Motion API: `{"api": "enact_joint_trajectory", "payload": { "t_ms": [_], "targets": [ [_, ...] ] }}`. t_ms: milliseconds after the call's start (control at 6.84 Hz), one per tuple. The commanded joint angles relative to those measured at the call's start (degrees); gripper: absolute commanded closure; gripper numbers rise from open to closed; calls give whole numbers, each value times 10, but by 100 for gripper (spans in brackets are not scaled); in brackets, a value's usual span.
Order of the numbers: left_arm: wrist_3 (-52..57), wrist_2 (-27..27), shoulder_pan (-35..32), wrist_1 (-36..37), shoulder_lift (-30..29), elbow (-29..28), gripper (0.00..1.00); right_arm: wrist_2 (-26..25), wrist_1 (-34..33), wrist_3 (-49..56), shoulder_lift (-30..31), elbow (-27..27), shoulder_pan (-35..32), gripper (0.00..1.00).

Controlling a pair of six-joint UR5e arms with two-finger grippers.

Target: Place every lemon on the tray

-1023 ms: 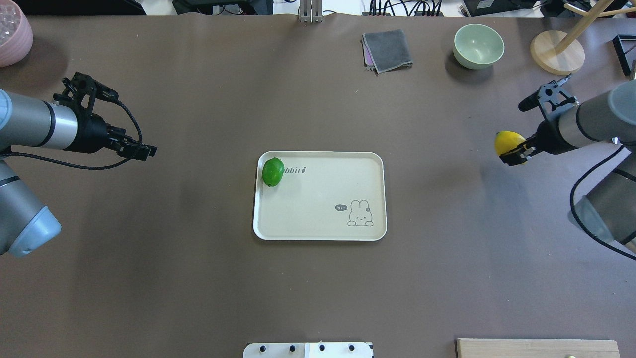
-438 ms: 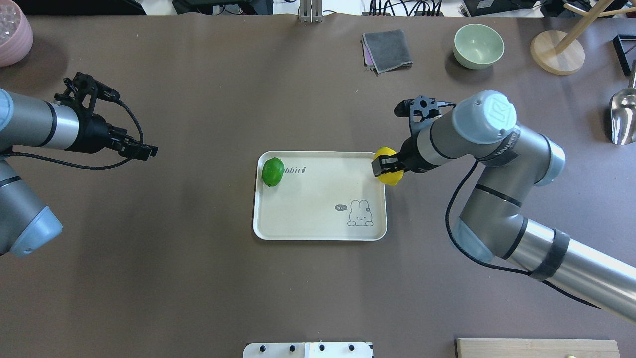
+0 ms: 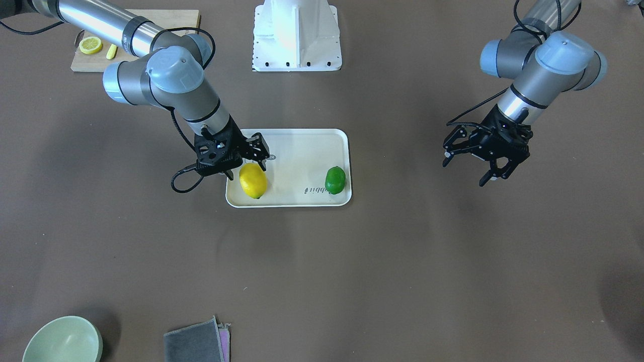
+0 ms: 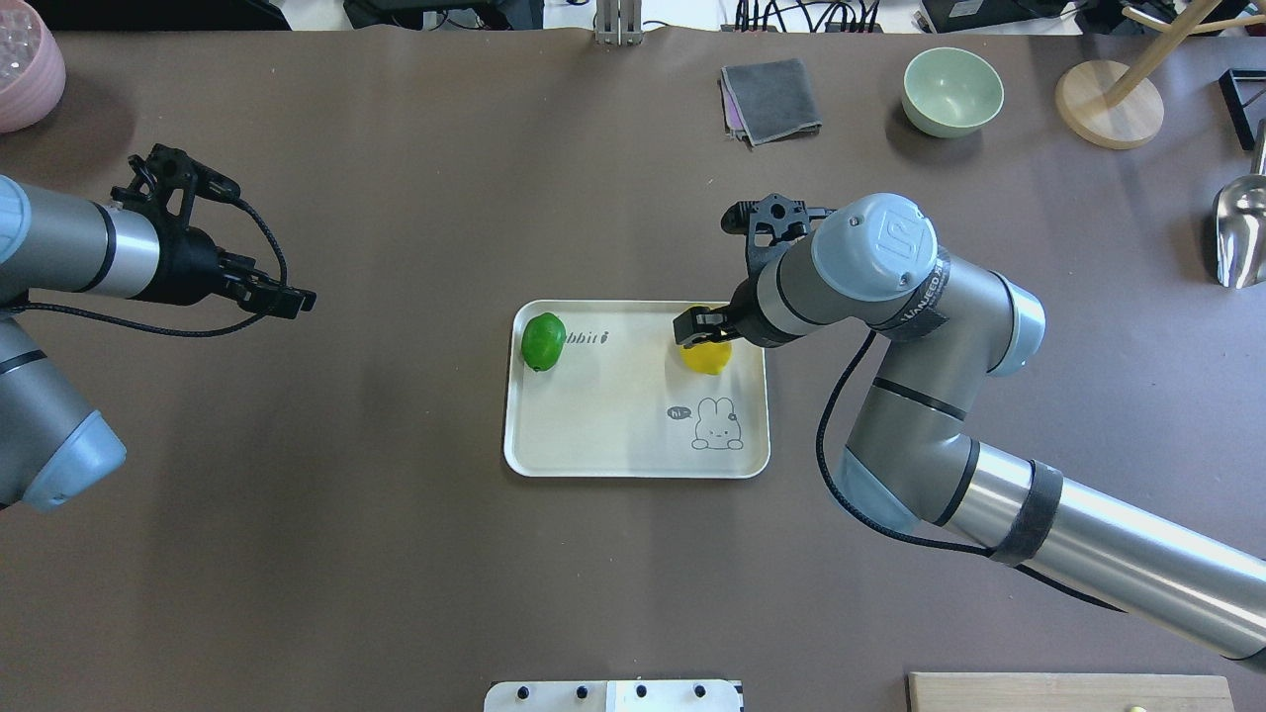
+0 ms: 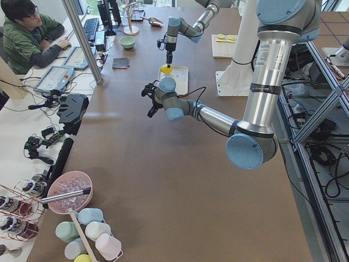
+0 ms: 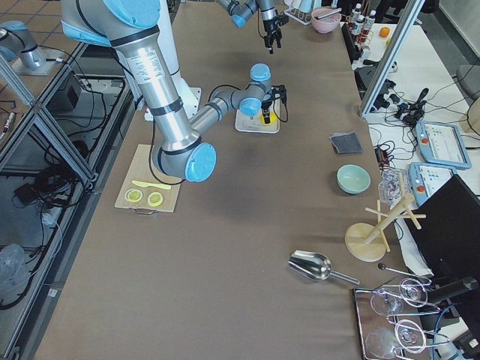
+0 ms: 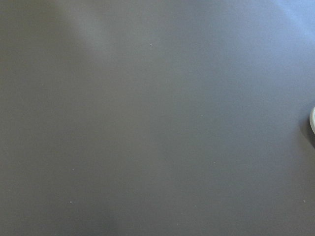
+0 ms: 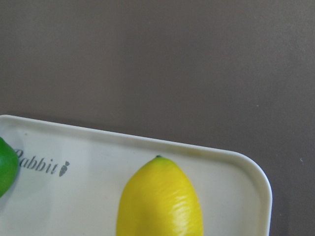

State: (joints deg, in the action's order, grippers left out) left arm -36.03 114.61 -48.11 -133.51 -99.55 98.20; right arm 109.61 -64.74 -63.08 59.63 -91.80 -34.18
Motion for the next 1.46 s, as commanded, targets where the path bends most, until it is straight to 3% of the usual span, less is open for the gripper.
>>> {"api": "enact_joint_trajectory", "payload": {
  "t_ms": [0, 146, 438, 731, 1023, 1169, 1315],
  "targets": [
    [-8, 0, 0, 0, 0, 0, 2, 9, -10, 9, 0, -4, -17, 0],
    [-7, 0, 0, 0, 1, 0, 2, 34, -40, 36, 7, -8, -47, 0],
    [1, 7, -9, 4, 7, 1, 2, 78, -36, 214, 96, -27, -116, 0],
    [51, 109, -101, 9, 35, -5, 3, 199, -32, 376, 178, -34, -236, 0],
    [235, 208, -245, 52, 72, -26, 3, 220, -32, 582, 280, -33, -345, 0],
    [356, 250, -324, 132, 72, -35, 3, 214, -34, 668, 317, -26, -419, 0],
    [480, 257, -381, 225, 71, -32, 3, 221, -41, 709, 342, -18, -485, 0]
  ]
}}
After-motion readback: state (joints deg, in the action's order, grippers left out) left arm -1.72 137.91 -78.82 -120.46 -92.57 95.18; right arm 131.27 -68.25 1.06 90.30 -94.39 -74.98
